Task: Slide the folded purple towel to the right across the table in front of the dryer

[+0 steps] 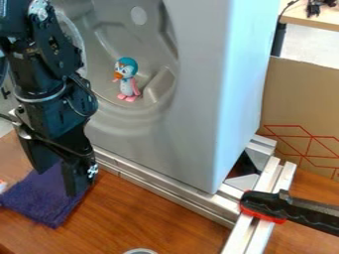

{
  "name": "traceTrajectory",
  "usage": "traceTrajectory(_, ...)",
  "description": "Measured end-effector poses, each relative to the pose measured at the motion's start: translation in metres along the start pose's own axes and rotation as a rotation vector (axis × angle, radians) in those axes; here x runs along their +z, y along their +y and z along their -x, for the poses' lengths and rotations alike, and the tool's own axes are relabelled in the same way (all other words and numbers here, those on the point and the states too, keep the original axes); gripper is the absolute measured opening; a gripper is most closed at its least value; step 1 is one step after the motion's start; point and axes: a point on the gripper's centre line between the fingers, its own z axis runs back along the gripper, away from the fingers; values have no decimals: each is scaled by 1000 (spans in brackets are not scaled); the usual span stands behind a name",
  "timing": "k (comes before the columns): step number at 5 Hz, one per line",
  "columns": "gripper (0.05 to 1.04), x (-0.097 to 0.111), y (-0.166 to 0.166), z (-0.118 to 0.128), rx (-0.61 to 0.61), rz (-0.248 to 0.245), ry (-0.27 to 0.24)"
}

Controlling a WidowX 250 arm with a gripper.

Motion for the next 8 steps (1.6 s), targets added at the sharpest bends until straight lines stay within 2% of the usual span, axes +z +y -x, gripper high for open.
traceTrajectory(1, 1000, -3, 0, 2, -7, 3, 10)
traceTrajectory(2, 1000, -3, 28, 2, -22, -28, -37)
traceTrajectory(3, 1000, -8, 43, 3, -20, -64, -32)
traceTrajectory(4, 1000, -17, 68, 6, -39, -54, -85)
traceTrajectory(5, 1000, -35, 95, 7, -19, -60, -127)
traceTrajectory(6, 1000, -49, 104, 5, -1, -44, -146)
traceTrajectory(7, 1000, -66, 115, -4, 45, -78, -178)
traceTrajectory(8, 1000, -79, 121, -10, 118, -121, -182)
